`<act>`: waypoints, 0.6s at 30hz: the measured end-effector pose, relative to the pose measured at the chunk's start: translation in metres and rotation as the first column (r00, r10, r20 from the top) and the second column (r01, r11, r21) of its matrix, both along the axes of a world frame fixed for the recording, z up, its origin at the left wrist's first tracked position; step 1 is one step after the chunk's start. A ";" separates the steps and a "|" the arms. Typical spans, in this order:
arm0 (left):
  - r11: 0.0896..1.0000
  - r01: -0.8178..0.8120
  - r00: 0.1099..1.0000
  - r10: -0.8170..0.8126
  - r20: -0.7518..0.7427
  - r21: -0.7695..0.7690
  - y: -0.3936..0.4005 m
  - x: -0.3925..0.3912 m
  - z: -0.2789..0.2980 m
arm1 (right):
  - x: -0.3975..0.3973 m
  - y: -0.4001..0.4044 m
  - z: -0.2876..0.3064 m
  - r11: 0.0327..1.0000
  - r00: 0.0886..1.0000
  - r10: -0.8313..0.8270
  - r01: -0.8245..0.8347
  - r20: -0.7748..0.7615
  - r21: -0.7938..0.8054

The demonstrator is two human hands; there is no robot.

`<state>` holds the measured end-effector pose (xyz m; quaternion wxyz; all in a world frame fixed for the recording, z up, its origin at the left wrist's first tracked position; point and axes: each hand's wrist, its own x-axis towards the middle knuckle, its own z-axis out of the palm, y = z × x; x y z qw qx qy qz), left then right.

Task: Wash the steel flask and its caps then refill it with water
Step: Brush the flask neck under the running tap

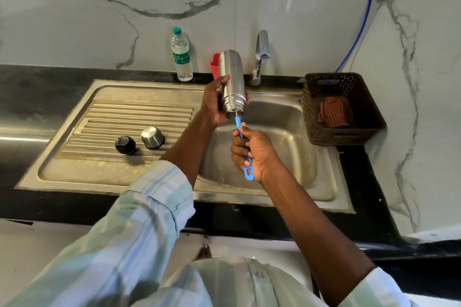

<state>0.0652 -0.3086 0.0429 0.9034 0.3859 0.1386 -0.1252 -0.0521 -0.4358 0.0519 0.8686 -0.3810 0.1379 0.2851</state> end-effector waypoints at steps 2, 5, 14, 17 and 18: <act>0.980 0.039 0.998 -0.028 -0.062 0.194 0.008 0.006 0.010 | -0.002 -0.003 -0.004 0.987 0.999 -0.006 0.014 0.049 -0.160; 0.869 0.061 0.994 -0.009 -0.108 0.491 -0.004 0.012 0.021 | 0.000 0.001 -0.007 0.923 0.995 0.034 0.007 0.099 -0.384; 0.973 -0.022 0.999 0.031 -0.039 0.228 0.004 0.017 0.003 | -0.019 -0.002 0.003 0.997 0.998 0.025 -0.021 -0.063 0.070; 0.975 0.023 1.000 -0.023 -0.003 0.222 -0.006 0.008 0.001 | -0.006 0.001 0.004 0.992 0.996 0.002 0.010 -0.093 0.127; 0.977 0.008 1.000 -0.008 -0.004 0.215 -0.004 0.009 0.003 | -0.008 0.001 0.005 0.991 0.996 0.003 0.009 -0.084 0.137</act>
